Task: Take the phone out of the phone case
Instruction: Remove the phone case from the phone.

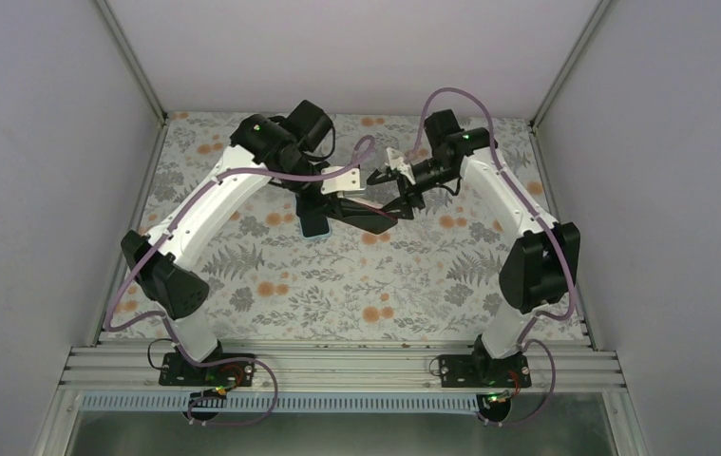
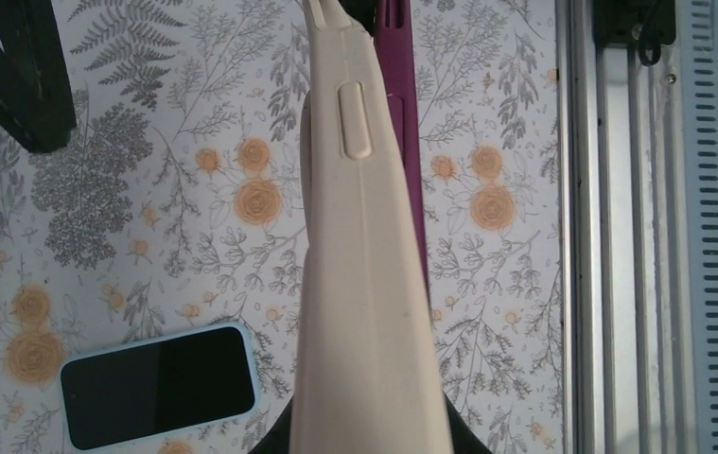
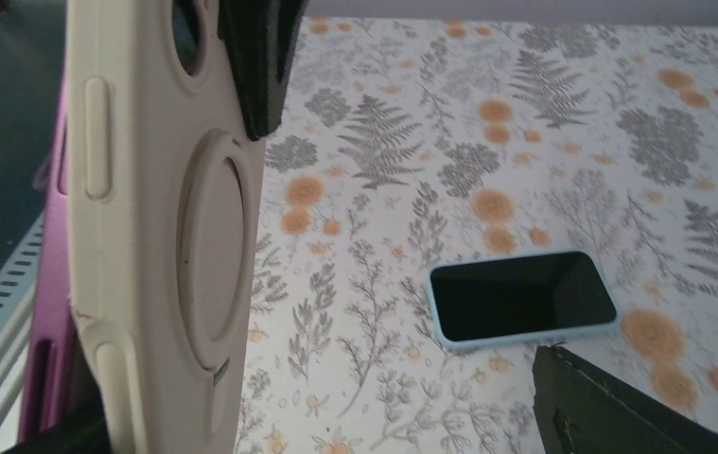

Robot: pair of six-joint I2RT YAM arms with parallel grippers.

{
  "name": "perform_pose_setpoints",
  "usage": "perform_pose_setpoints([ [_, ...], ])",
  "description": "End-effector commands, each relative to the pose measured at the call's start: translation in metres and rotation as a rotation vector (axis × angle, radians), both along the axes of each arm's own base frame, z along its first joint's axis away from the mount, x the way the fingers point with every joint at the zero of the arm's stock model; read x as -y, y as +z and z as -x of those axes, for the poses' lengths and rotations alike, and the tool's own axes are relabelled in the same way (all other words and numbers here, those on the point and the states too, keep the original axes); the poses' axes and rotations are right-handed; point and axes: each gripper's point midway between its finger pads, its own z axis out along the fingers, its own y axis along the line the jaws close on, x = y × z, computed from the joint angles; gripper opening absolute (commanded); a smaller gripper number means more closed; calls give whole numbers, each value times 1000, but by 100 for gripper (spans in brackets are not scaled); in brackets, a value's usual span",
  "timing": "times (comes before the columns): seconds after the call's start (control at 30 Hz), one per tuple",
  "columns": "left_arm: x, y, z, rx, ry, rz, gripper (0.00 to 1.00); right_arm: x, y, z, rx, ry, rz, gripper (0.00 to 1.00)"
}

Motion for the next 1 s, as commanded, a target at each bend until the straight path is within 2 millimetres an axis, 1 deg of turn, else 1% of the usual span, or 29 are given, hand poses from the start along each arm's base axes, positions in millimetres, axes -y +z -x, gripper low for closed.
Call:
perform_pose_setpoints([
  [0.0, 49, 99, -58, 359, 29, 350, 2, -34, 17, 64, -153, 199, -139, 85],
  [0.07, 48, 102, -72, 424, 68, 341, 2, -40, 23, 72, -165, 220, -155, 79],
  [0.13, 46, 106, -86, 487, 108, 338, 2, -49, 28, 83, -190, 242, -145, 69],
  [0.2, 43, 109, -98, 525, 139, 341, 2, -57, 33, 93, -213, 261, -139, 61],
  [0.27, 39, 111, -107, 532, 155, 353, 2, -61, 42, 104, -212, 290, -161, 57],
  [0.37, 35, 108, -117, 534, 172, 352, 2, -64, 57, 113, -219, 308, -190, 51],
  [0.4, 32, 109, -120, 540, 182, 355, 2, -64, 59, 115, -216, 309, -193, 45],
  [0.47, 27, 114, -122, 540, 184, 372, 2, -62, 63, 117, -210, 311, -198, 23],
  [0.5, 26, 116, -123, 544, 188, 378, 2, -62, 62, 117, -208, 311, -198, 15],
  [0.53, 24, 120, -123, 549, 190, 381, 2, -62, 61, 117, -211, 310, -193, 7],
  [0.57, 24, 121, -122, 552, 185, 380, 2, -62, 59, 116, -216, 304, -185, 3],
  [0.67, 21, 125, -119, 555, 182, 373, 2, -62, 57, 112, -219, 289, -169, 3],
  [0.73, 18, 126, -117, 554, 188, 360, 2, -59, 60, 107, -219, 273, -174, 3],
  [0.8, 13, 121, -117, 545, 198, 328, 3, -55, 62, 98, -218, 243, -176, 3],
  [0.83, 11, 118, -117, 541, 206, 311, 4, -52, 62, 90, -225, 217, -176, 3],
  [0.9, 5, 112, -114, 532, 209, 279, 13, -47, 60, 71, -225, 152, -170, 3],
  [0.97, 1, 108, -109, 518, 205, 258, 30, -40, 57, 51, -228, 86, -168, 3],
])
